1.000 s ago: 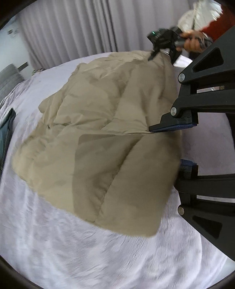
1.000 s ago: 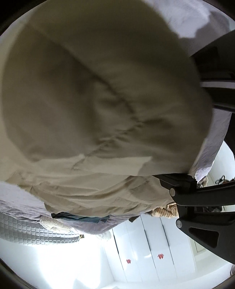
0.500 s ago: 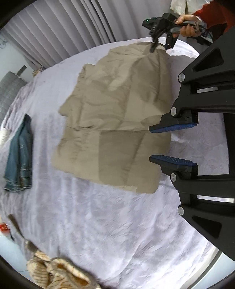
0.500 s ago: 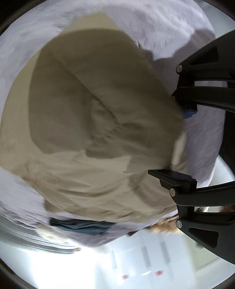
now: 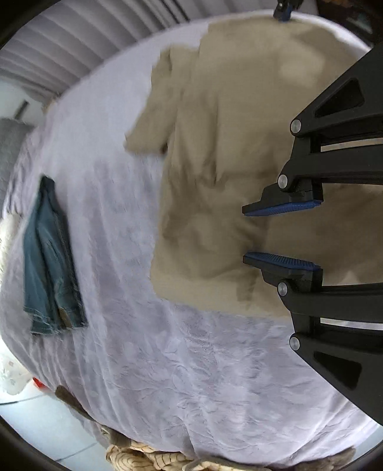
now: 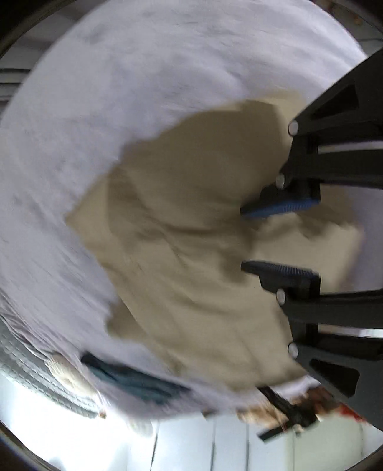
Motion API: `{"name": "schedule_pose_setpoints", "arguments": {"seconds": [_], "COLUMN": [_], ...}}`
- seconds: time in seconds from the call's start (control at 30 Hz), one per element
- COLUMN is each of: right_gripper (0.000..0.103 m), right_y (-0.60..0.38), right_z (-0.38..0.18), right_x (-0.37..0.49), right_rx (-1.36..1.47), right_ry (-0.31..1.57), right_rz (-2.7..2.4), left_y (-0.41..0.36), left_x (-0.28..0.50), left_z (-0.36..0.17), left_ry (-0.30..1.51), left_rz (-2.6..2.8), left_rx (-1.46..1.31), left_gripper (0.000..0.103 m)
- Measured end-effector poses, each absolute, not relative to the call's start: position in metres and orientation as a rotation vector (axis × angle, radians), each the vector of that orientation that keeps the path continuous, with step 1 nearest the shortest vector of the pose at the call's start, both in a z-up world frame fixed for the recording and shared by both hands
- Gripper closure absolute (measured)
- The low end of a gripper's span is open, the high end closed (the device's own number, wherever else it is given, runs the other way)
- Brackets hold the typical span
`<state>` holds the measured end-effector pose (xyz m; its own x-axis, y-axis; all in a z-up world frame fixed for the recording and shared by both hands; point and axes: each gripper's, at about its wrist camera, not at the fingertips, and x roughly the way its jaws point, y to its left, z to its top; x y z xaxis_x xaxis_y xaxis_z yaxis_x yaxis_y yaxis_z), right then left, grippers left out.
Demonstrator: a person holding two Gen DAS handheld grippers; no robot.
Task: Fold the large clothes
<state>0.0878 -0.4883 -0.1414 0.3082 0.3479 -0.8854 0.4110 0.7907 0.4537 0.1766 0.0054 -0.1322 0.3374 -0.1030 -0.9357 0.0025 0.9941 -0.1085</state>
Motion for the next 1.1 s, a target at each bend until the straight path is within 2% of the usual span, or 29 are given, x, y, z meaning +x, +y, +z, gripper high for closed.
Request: {"name": "schedule_pose_setpoints", "arguments": {"seconds": [0.2, 0.4, 0.63, 0.67, 0.73, 0.93, 0.97, 1.0, 1.03, 1.1], "right_gripper": [0.073, 0.075, 0.070, 0.068, 0.056, 0.054, 0.054, 0.054, 0.054, 0.053], "right_y": [-0.483, -0.504, -0.492, -0.488, -0.482, -0.444, -0.437, -0.429, -0.421, -0.407], "right_z": [-0.174, -0.194, -0.160, -0.153, -0.139, -0.108, -0.106, -0.106, -0.105, -0.103], "right_x": [0.130, 0.140, 0.141, 0.138, 0.128, 0.101, 0.098, 0.097, 0.095, 0.089], "right_rx": [0.597, 0.555, 0.512, 0.519, 0.523, 0.561, 0.571, 0.578, 0.580, 0.566], "right_ry": [1.262, 1.306, 1.342, 1.333, 1.315, 1.285, 1.290, 1.295, 1.300, 1.306], "right_rz": [-0.125, -0.124, -0.162, -0.152, -0.133, -0.065, -0.052, -0.040, -0.023, 0.001], "left_y": [0.019, 0.022, 0.022, 0.022, 0.020, 0.019, 0.019, 0.019, 0.020, 0.019], "left_x": [0.194, 0.202, 0.186, 0.183, 0.172, 0.148, 0.146, 0.143, 0.140, 0.135], "left_z": [-0.171, -0.185, -0.148, -0.144, -0.135, -0.117, -0.114, -0.112, -0.107, -0.097], "left_ry": [1.291, 1.308, 1.317, 1.315, 1.315, 1.351, 1.352, 1.350, 1.328, 1.270], "left_rz": [-0.026, -0.007, 0.023, 0.021, 0.014, -0.008, -0.012, -0.012, -0.001, -0.010], "left_rx": [-0.166, -0.200, -0.178, -0.172, -0.152, -0.153, -0.150, -0.147, -0.144, -0.135], "left_gripper": [0.077, 0.077, 0.076, 0.076, 0.076, 0.075, 0.067, 0.028, 0.001, 0.001]}}
